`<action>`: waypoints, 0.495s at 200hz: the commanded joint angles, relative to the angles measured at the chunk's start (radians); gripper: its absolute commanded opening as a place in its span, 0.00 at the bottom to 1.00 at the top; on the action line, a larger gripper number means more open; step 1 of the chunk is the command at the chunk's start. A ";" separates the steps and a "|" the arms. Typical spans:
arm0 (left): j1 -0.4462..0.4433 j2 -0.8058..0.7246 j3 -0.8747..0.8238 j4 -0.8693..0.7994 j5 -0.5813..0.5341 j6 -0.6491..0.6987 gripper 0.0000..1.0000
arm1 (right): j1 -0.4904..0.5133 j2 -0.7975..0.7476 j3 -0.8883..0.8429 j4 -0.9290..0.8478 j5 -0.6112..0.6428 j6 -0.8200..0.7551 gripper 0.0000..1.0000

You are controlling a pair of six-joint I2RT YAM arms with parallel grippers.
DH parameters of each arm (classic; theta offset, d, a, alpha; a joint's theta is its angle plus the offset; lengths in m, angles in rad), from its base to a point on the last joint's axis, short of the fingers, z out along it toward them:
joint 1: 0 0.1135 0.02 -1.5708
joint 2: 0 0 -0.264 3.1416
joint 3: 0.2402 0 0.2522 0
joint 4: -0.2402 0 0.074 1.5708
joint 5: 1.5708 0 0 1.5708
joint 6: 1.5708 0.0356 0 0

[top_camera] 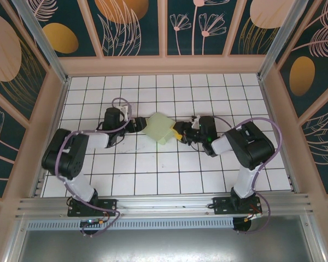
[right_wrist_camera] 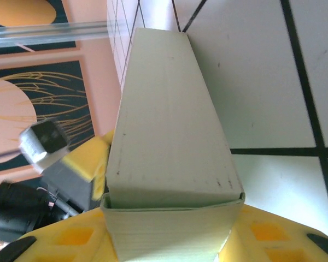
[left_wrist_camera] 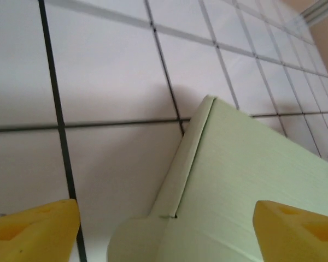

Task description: Fold the paper box

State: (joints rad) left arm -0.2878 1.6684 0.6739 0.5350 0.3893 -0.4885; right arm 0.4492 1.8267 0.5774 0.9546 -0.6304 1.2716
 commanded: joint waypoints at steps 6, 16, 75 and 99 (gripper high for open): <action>-0.021 -0.192 -0.112 0.228 -0.191 0.174 0.99 | -0.035 -0.061 -0.007 0.014 -0.043 0.003 0.44; -0.033 -0.251 -0.154 0.282 -0.242 0.211 0.99 | -0.046 -0.077 -0.005 -0.008 -0.052 -0.008 0.44; -0.177 -0.332 -0.180 0.367 -0.373 0.466 0.99 | -0.115 -0.158 0.009 -0.120 -0.100 -0.067 0.44; -0.259 -0.326 -0.256 0.542 -0.391 0.697 0.99 | -0.134 -0.170 0.002 -0.128 -0.123 -0.074 0.44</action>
State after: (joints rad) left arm -0.4858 1.3354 0.4797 0.8825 0.0422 -0.0616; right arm 0.3340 1.6974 0.5751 0.8520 -0.7052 1.2293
